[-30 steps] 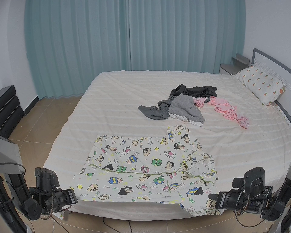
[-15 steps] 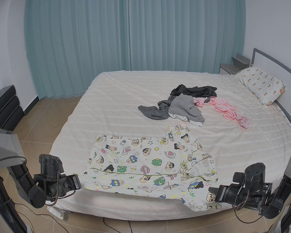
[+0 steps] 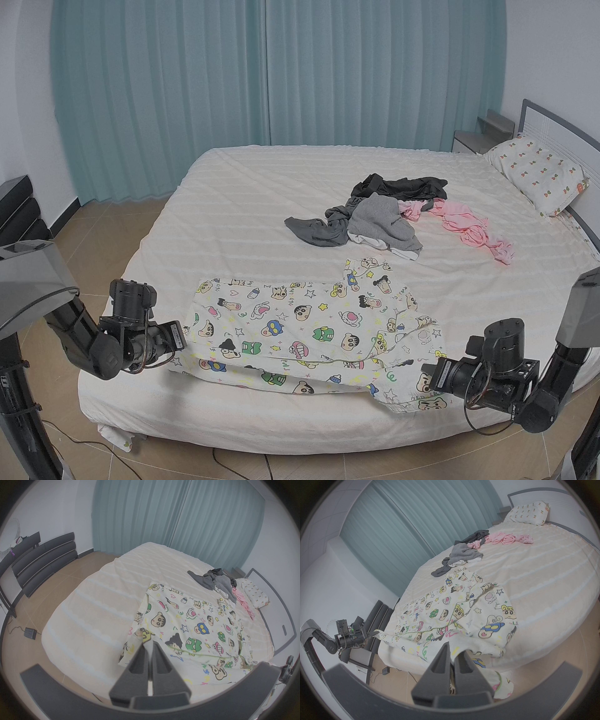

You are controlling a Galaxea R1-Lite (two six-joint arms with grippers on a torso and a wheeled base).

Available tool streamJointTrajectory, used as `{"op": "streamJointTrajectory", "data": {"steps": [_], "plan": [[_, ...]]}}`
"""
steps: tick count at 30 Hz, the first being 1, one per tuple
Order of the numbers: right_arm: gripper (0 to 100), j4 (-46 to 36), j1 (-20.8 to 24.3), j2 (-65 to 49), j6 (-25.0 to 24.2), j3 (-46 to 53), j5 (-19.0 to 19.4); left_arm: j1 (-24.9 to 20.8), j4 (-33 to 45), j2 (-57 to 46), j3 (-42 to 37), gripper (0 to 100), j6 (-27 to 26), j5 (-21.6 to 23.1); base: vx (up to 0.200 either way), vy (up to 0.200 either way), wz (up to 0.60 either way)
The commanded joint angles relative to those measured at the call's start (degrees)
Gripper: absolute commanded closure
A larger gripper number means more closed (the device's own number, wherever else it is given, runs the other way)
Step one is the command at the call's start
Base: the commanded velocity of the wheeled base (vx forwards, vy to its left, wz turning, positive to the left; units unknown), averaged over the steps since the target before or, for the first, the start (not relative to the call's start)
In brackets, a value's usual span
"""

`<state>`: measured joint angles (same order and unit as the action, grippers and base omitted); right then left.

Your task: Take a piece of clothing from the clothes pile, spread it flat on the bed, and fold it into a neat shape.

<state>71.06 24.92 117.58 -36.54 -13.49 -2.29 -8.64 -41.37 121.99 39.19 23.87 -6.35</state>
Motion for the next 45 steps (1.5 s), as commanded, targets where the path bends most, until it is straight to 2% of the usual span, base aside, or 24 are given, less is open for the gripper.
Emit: {"op": "streamJointTrajectory", "data": {"steps": [1, 6, 7, 18, 23, 24, 25, 26, 31, 39, 42, 45], "plan": [[100, 0.04, -2.24, 6.0, 0.06, -4.17, 0.01, 0.03, 2.53, 7.56, 6.51, 100, 0.04, -0.68, 0.0, 0.0, 0.0], [100, 0.04, -2.94, 7.4, -0.03, -6.37, -0.08, 0.03, 5.69, 9.32, 10.73, 100, 0.04, -0.77, 0.0, 0.0, 0.0], [100, 0.04, -3.21, 8.72, -0.29, -7.69, -0.08, 0.03, 8.15, 10.64, 14.16, 100, 0.83, -0.77, 0.0, 0.0, 0.0], [100, 0.04, -5.58, 13.73, -0.38, -15.16, -0.34, -0.06, 15.45, 15.56, 24.79, 100, 4.52, -0.77, 0.0, 0.0, 0.0], [100, -0.04, -6.72, 18.83, -0.55, -19.29, 0.01, 0.03, 20.19, 18.55, 31.3, 100, 7.86, -0.77, 0.0, 0.0, 0.0], [100, -0.04, -6.81, 19.53, -0.47, -19.46, 0.09, 0.12, 21.42, 18.9, 32.35, 0, 8.47, -0.86, 0.0, 0.0, 0.0], [100, -0.04, -6.81, 19.53, -0.47, -19.46, 0.09, 0.12, 21.42, 18.9, 32.35, 0, 8.47, -0.86, 0.0, 0.0, 0.0], [0, 0.04, -6.99, 20.94, -0.55, -19.9, 0.18, 0.12, 24.32, 20.13, 35.16, 0, 9.79, -0.94, 0.0, 0.0, 0.0], [0, 1.54, -8.92, 21.73, -0.64, -20.69, -0.43, 0.56, 25.82, 22.5, 40.7, 0, 13.13, -3.58, 0.0, 0.0, 0.0], [0, 2.51, -14.55, 15.93, -0.55, -18.15, -0.43, 5.3, 25.82, 21.27, 42.28, 0, 13.57, -2.79, 0.0, 0.0, 0.0], [0, 2.51, -15.51, 12.06, -0.64, -16.21, -0.43, 8.03, 25.91, 18.99, 41.75, 0, 14.45, -0.59, 0.0, 0.0, 0.0], [0, 2.51, -14.37, 8.54, -0.99, -13.58, -0.43, 10.58, 26.43, 16.35, 41.4, 0, 16.3, 2.75, 0.0, 0.0, 0.0]]}}
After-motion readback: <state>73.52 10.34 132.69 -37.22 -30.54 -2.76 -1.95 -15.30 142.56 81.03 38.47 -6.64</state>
